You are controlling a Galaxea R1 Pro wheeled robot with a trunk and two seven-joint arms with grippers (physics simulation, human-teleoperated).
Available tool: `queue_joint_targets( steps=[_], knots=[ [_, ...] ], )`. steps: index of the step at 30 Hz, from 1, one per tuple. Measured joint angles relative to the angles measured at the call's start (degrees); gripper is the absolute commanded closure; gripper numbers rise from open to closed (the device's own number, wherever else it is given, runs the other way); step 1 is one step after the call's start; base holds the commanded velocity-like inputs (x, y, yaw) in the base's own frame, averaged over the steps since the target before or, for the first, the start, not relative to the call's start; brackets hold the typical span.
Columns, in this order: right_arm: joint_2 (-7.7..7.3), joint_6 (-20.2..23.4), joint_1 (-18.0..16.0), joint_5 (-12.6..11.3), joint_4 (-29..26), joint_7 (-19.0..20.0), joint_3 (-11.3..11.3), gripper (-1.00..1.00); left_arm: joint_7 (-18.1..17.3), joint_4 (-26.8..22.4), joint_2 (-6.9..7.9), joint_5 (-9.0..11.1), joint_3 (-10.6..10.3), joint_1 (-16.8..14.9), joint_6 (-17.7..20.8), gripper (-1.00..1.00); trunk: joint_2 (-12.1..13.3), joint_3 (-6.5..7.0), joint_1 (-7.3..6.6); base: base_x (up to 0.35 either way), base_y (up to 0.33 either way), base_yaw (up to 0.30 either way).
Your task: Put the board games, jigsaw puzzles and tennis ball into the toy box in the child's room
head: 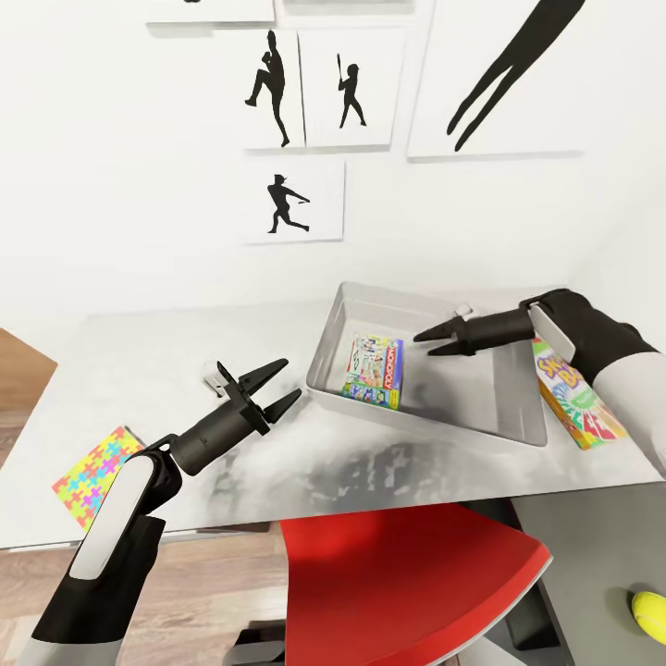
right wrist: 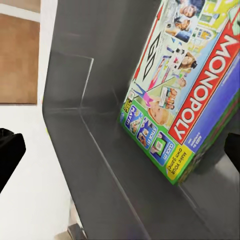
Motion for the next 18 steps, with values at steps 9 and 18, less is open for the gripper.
queue_joint_targets(
  steps=[9, 18],
  knots=[
    [-7.97, -2.26, 7.18, -2.21, -15.05, 4.05, -4.47, -1.0, 0.0, 0.0, 0.92, -0.12, 0.04, 0.11, 0.05, -1.0, 0.01, 0.0, 0.01, 0.0, 0.0, 0.0],
    [-12.26, -3.72, 19.48, -4.26, -33.61, 5.52, -19.85, -1.0, -0.04, 0.01, 2.67, -0.17, 0.01, 0.55, 0.0, -1.0, 0.0, 0.0, 0.0, 0.0, 0.0, 0.0]
  ],
)
